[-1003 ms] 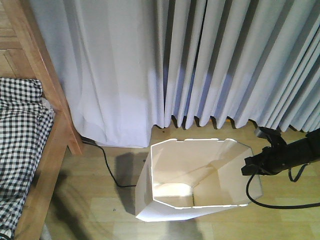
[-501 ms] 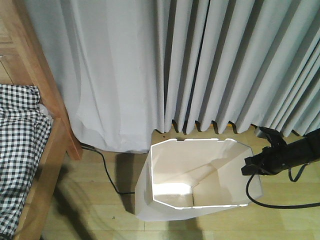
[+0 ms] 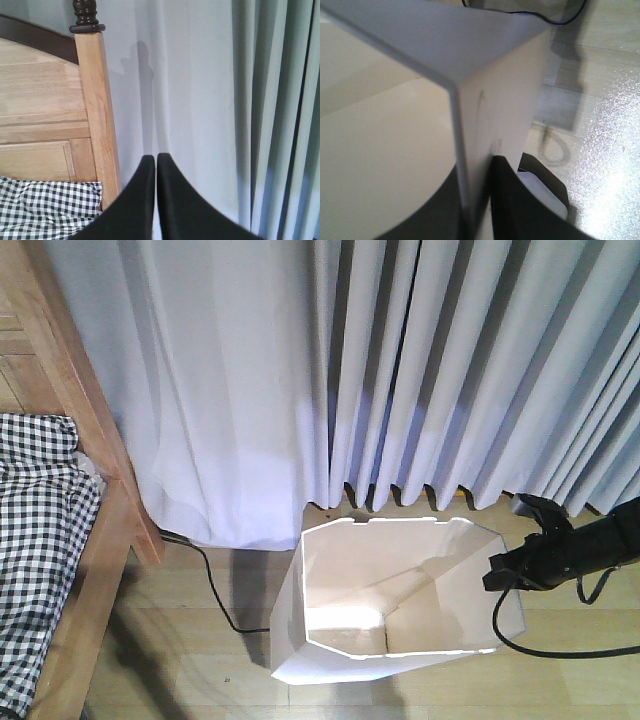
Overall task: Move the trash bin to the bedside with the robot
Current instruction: 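Carry the bin in the right gripper toward the curtains beside the bed, then lower the bin with the right gripper onto the floor by the bed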
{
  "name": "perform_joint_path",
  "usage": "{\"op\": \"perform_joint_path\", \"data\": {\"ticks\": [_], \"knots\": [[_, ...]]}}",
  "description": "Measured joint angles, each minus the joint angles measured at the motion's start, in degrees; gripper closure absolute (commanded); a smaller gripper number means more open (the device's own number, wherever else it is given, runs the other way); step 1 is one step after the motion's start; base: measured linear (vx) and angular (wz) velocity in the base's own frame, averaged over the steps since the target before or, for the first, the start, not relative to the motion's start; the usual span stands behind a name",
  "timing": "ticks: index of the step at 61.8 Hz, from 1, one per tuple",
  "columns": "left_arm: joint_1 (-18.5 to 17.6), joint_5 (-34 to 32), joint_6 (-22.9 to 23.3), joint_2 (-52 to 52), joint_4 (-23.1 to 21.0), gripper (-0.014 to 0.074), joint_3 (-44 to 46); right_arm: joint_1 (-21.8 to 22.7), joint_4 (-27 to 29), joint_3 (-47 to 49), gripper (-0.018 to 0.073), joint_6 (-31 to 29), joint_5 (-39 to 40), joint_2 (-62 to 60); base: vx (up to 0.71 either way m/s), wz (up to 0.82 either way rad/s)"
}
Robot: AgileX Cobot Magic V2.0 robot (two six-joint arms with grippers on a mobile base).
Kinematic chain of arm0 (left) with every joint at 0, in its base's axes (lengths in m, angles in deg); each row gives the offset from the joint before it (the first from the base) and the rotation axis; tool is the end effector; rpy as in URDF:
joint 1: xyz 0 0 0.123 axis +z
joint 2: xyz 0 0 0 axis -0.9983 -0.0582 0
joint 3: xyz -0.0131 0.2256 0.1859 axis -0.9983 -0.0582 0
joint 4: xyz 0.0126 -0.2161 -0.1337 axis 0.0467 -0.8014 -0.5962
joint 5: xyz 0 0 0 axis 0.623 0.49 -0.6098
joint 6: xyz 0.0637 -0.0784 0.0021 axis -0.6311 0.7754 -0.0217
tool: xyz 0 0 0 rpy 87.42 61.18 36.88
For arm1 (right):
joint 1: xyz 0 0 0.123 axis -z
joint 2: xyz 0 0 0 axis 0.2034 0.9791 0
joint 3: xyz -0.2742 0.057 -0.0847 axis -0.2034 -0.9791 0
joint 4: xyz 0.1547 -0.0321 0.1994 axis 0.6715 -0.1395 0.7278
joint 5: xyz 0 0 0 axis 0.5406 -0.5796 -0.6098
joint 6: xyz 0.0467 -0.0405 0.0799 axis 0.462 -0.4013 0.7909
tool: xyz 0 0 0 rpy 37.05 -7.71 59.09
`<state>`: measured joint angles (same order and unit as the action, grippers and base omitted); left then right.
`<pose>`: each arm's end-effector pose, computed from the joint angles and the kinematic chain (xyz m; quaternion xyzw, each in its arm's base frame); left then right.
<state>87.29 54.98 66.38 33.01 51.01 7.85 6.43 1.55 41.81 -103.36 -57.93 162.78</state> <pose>0.0614 0.0009 0.1955 0.0051 0.7093 0.0143 0.7047 0.3288 -0.0484 -0.0349 -0.0692 0.9536 0.2792 0.0889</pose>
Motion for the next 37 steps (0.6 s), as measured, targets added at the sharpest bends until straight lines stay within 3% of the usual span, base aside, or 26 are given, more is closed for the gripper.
{"op": "perform_joint_path", "data": {"ticks": [37], "knots": [[0.0, 0.0, 0.0, 0.0, 0.0, 0.0603, 0.0, 0.0, 0.36, 0.0, 0.0564, 0.07, 0.0, 0.0, 0.0, 0.0]]}}
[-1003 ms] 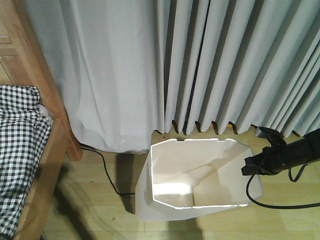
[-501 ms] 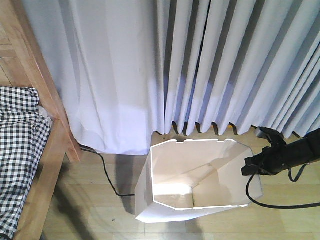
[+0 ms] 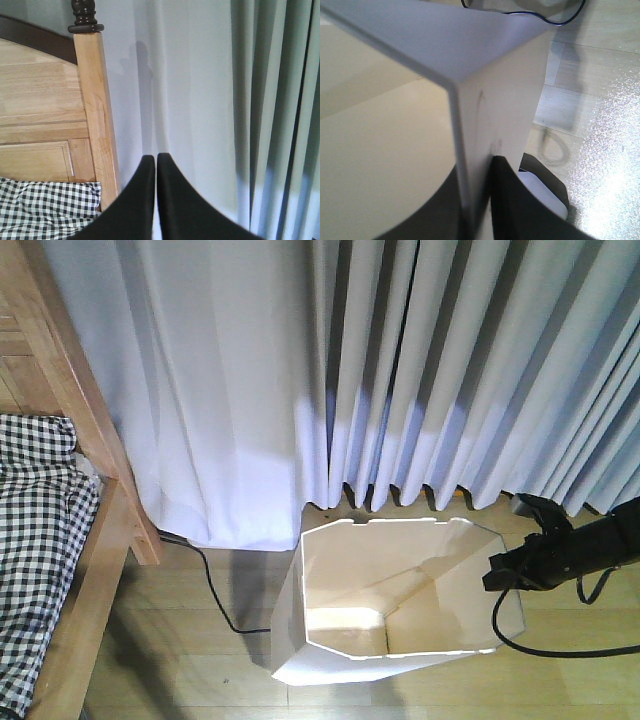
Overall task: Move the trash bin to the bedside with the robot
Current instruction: 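Lower the bin with the right gripper onto the floor by the bed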
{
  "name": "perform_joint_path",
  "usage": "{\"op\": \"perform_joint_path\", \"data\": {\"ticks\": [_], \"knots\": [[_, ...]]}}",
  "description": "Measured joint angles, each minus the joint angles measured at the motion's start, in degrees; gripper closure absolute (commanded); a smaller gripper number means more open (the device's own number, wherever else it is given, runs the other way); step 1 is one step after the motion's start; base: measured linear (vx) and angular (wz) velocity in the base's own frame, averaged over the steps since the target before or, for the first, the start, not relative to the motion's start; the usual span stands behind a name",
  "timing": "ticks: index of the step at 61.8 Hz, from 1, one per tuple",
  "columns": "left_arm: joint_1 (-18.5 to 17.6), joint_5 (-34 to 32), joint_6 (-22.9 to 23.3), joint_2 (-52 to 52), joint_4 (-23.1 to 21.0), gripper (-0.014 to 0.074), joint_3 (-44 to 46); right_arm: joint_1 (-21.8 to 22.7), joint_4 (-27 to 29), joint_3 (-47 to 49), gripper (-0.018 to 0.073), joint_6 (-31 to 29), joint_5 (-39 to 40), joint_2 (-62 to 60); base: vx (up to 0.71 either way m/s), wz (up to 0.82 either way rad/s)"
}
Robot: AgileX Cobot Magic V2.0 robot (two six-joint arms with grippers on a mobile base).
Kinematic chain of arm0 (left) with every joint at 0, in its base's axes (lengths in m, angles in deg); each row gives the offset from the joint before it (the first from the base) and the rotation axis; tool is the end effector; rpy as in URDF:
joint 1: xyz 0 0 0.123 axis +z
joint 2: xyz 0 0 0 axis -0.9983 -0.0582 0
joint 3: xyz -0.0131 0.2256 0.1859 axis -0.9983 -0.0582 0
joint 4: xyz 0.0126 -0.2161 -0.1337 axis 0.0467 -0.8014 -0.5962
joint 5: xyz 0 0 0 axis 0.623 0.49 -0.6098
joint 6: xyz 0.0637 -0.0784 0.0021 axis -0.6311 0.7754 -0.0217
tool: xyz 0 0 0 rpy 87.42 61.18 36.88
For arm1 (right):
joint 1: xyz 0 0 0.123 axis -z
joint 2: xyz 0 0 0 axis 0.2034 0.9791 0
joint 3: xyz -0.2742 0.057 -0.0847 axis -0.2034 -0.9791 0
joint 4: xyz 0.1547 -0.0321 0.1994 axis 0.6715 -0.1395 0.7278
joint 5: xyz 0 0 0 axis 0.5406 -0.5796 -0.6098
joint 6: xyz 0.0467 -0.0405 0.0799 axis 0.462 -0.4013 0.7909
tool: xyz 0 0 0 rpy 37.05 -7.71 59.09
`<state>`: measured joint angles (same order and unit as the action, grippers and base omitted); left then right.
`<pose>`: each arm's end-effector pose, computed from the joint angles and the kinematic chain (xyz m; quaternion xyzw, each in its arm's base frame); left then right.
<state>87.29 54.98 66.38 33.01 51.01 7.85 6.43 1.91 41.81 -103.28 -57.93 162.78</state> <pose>0.0614 0.0009 0.1955 0.0051 0.7093 0.0143 0.7047 0.3292 -0.0483 -0.0348 -0.0656 0.9536 0.2798 0.0898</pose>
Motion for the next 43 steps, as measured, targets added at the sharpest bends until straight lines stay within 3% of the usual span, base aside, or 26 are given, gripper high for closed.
{"op": "perform_joint_path", "data": {"ticks": [13, 23, 43], "knots": [[0.0, 0.0, 0.0, 0.0, 0.0, 0.0603, 0.0, 0.0, 2.32, 2.56, 0.0564, 1.28, -0.38, 1.31, 0.0, 0.0], [0.0, 0.0, 0.0, 0.0, 0.0, 0.0603, 0.0, 0.0, 1.88, 8.28, 0.0564, 7.97, -0.66, 5.21, 0.0, 0.0], [0.0, 0.0, 0.0, 0.0, 0.0, 0.0603, 0.0, -0.26, -9.59, 22.72, 0.0563, 19.35, 1.14, 15.91, 0.0, 0.0]]}}
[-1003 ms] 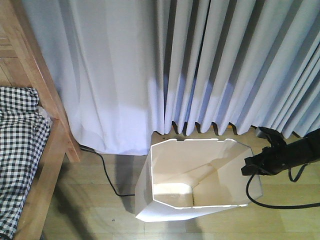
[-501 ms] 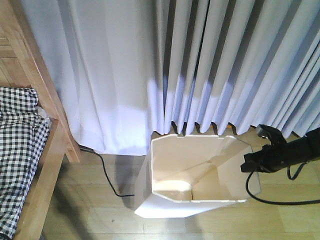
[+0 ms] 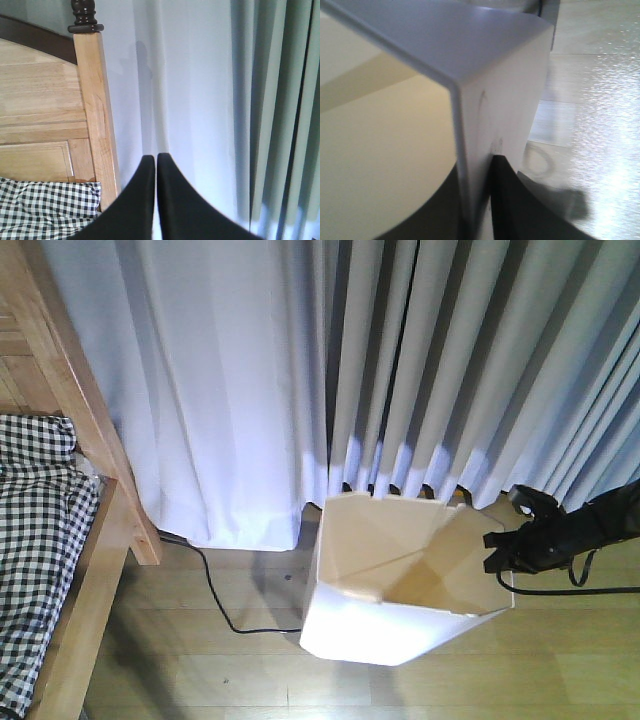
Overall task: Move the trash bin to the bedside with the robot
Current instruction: 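Lower the bin with the right gripper onto the floor by the bed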
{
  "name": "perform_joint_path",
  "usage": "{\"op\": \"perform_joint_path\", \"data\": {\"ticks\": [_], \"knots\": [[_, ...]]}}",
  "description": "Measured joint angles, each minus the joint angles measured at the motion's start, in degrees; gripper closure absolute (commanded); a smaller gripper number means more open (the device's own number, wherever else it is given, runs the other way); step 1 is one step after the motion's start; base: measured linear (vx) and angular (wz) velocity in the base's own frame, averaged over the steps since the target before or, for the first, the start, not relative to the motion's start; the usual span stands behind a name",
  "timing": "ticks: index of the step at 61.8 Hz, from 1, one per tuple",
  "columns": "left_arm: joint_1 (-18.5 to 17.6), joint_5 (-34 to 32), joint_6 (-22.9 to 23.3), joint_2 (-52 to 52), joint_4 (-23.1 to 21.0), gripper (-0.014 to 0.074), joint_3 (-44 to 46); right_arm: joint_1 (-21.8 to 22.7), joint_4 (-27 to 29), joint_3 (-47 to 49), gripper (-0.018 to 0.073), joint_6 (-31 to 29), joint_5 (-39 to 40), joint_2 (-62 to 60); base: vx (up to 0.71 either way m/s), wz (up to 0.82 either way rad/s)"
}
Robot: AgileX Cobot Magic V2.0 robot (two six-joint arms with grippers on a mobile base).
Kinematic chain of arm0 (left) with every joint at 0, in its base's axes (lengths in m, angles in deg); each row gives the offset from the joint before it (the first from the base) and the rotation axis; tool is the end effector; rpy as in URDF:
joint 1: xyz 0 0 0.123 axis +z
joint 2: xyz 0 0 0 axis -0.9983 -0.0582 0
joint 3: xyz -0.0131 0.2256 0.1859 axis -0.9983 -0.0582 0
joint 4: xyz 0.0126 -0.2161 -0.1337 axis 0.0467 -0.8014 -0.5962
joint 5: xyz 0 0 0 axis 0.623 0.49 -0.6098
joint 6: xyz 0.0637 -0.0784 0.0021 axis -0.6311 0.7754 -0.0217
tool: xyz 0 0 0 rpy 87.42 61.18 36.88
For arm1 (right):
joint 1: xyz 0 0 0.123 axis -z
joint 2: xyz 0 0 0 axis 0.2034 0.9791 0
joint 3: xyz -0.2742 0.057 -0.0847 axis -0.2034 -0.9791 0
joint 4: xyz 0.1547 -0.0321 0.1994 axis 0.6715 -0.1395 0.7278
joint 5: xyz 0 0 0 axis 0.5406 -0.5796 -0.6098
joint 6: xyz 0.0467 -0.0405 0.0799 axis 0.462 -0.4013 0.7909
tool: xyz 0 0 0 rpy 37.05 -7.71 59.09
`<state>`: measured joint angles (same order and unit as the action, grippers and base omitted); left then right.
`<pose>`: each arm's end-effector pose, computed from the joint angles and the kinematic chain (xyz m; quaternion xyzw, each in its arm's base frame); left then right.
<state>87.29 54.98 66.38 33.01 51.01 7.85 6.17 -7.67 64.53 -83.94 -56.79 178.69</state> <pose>0.0614 0.0009 0.1955 0.0051 0.7093 0.0143 0.7047 0.3903 -0.0734 -0.0994 0.0037 0.9666 0.2462 0.0712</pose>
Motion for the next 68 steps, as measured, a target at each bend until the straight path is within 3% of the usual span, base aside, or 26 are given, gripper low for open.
{"op": "perform_joint_path", "data": {"ticks": [22, 49, 68], "knots": [[0.0, 0.0, 0.0, 0.0, 0.0, 0.0603, 0.0, -6.13, -14.1, 17.4, 0.056, 9.19, 0.34, 11.54, 0.0, 0.0], [0.0, 0.0, 0.0, 0.0, 0.0, 0.0603, 0.0, -6.11, -18.3, 37.28, 0.0557, 20.7, -2.18, 28.08, 0.0, 0.0], [0.0, 0.0, 0.0, 0.0, 0.0, 0.0603, 0.0, -6.11, -20.32, 43.53, 0.0543, 22.53, -4.0, 30.89, 0.0, 0.0]]}}
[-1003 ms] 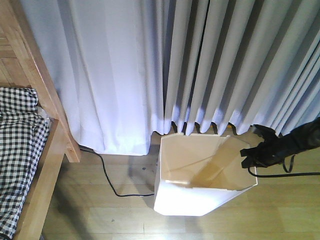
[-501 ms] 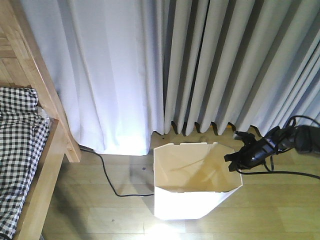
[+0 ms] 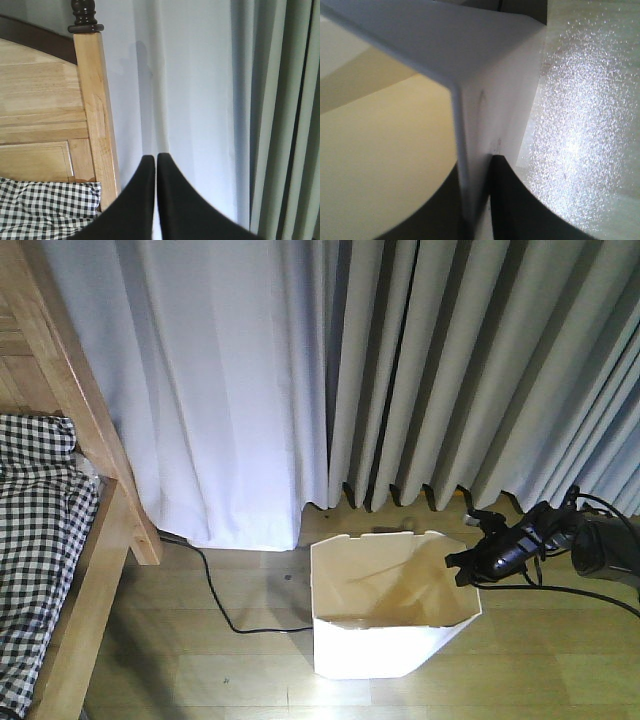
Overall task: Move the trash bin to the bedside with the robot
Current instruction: 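Lower the bin with the right gripper onto the floor by the bed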
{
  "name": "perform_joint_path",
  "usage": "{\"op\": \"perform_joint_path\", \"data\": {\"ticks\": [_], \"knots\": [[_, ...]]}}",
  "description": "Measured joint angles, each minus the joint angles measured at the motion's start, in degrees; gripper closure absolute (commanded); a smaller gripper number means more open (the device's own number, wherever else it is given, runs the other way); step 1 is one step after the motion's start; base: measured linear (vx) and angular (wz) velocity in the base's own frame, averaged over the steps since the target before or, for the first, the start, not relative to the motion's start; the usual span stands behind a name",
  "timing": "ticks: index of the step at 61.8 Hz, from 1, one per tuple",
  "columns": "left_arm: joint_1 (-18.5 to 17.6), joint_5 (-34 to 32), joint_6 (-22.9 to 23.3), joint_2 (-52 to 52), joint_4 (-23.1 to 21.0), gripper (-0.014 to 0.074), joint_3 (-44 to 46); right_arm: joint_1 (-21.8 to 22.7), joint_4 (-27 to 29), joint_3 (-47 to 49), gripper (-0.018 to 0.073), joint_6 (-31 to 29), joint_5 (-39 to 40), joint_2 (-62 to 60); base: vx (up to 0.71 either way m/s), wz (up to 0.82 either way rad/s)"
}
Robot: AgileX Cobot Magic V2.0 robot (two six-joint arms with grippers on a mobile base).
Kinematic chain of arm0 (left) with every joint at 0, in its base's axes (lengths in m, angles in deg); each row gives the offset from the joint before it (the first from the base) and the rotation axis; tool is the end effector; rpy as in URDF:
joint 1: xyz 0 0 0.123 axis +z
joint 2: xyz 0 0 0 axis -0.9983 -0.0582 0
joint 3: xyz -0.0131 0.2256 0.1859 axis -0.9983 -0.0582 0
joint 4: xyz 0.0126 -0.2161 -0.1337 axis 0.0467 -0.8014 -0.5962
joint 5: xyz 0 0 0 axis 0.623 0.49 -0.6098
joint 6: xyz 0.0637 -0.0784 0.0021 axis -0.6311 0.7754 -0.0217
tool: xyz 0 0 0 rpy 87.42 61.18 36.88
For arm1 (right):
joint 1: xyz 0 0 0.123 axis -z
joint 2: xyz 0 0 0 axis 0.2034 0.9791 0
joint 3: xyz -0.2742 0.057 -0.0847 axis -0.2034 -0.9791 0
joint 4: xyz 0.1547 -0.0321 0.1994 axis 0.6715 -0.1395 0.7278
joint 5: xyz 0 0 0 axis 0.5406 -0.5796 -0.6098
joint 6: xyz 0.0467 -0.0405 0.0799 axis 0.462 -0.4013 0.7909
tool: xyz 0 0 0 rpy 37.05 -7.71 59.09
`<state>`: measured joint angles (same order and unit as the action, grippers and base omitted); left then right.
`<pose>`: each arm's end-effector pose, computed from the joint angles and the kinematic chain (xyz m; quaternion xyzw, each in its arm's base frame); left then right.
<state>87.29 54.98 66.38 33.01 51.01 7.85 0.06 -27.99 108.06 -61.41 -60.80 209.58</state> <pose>0.0614 0.0009 0.1955 0.0051 0.7093 0.0143 0.7047 0.4467 -0.0544 -0.2298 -0.0384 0.9808 0.1865 0.0425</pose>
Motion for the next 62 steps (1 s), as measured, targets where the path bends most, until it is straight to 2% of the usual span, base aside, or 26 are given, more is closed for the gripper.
{"op": "perform_joint_path", "data": {"ticks": [23, 34, 62], "knots": [[0.0, 0.0, 0.0, 0.0, 0.0, 0.0603, 0.0, 0.0, 0.13, 0.38, 0.0464, 0.44, 0.38, 0.0, 0.0, 0.0], [0.0, 0.0, 0.0, 0.0, 0.0, 0.0603, 0.0, 0.0, -0.49, 0.49, 0.0409, 2.7, -0.61, 0.0, 0.0, 0.0], [0.0, 0.0, 0.0, 0.0, 0.0, 0.0603, 0.0, 0.11, -0.18, 0.85, 0.0052, 4.89, -1.12, -0.66, 0.0, 0.0]]}}
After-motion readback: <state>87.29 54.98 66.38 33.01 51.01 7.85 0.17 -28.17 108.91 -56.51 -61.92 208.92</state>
